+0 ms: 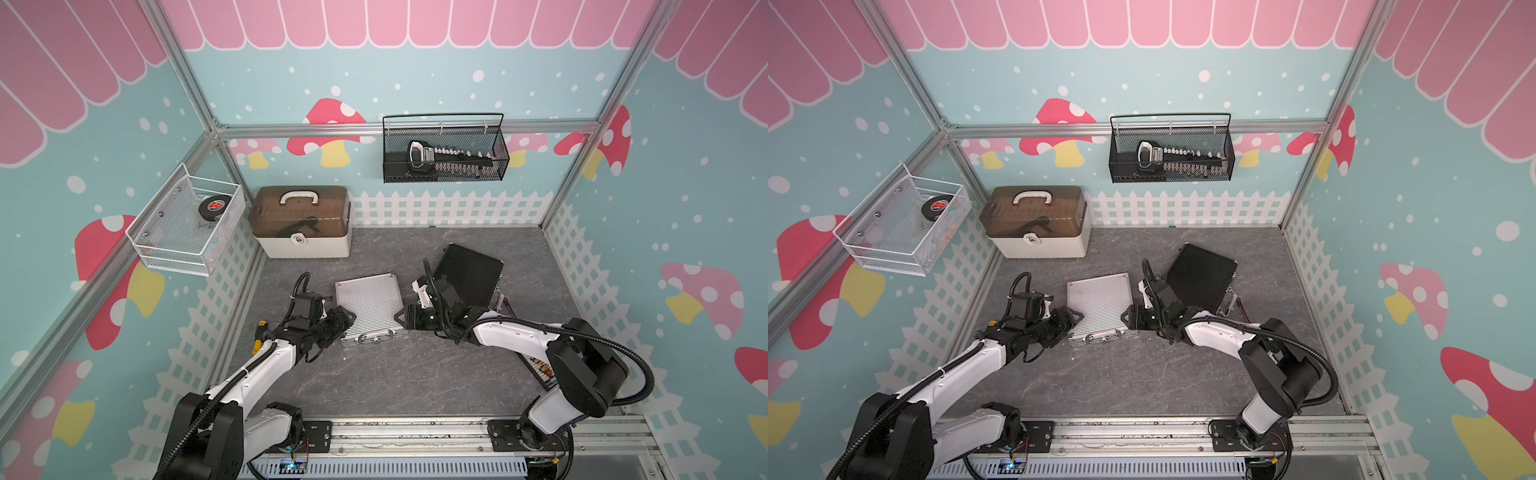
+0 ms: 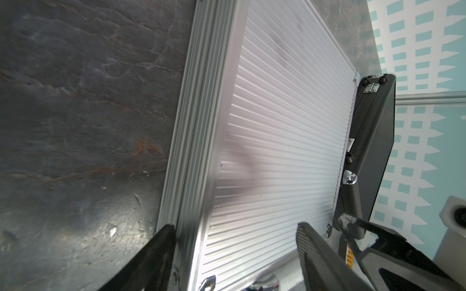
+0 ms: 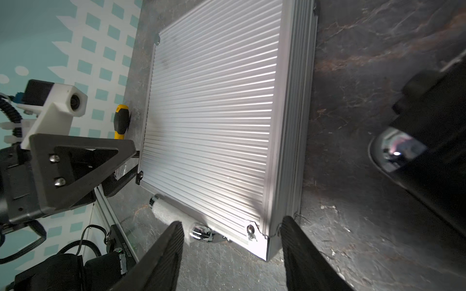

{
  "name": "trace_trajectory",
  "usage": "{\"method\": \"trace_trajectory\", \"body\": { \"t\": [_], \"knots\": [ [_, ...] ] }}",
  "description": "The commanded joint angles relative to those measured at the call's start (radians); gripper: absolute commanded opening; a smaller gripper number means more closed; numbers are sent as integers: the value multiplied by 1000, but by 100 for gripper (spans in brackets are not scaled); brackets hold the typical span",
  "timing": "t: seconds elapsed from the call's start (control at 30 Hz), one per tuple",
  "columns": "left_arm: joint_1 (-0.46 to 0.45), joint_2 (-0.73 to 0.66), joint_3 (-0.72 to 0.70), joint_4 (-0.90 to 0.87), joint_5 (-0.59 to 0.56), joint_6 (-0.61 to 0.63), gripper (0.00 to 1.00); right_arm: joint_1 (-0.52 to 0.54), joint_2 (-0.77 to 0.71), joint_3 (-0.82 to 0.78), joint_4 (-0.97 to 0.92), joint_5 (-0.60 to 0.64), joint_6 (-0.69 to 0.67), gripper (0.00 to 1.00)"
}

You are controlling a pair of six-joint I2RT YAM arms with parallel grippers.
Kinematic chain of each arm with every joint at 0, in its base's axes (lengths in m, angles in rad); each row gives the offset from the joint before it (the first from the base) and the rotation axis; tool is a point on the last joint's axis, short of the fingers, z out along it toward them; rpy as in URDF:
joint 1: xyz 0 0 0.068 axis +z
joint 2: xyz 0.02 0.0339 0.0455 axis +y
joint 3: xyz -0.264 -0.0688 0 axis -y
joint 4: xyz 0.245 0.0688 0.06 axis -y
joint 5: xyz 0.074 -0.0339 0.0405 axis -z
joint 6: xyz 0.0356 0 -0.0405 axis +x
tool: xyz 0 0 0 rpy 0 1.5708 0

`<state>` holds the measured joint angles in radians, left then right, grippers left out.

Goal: Open the poker set cases
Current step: Open the case lid on the poker set case.

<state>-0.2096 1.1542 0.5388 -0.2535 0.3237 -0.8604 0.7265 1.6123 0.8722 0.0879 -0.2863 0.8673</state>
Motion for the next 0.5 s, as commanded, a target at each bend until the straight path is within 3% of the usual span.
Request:
{"method": "trace_trajectory", "body": {
  "t": [0.0, 0.47],
  "knots": [
    [7, 10, -4, 8, 16, -14, 75, -1, 36, 31, -27, -34, -12, 61],
    [6, -16, 11, 8, 73, -38, 73, 7, 6, 11, 19, -87, 7, 56]
  ]
}}
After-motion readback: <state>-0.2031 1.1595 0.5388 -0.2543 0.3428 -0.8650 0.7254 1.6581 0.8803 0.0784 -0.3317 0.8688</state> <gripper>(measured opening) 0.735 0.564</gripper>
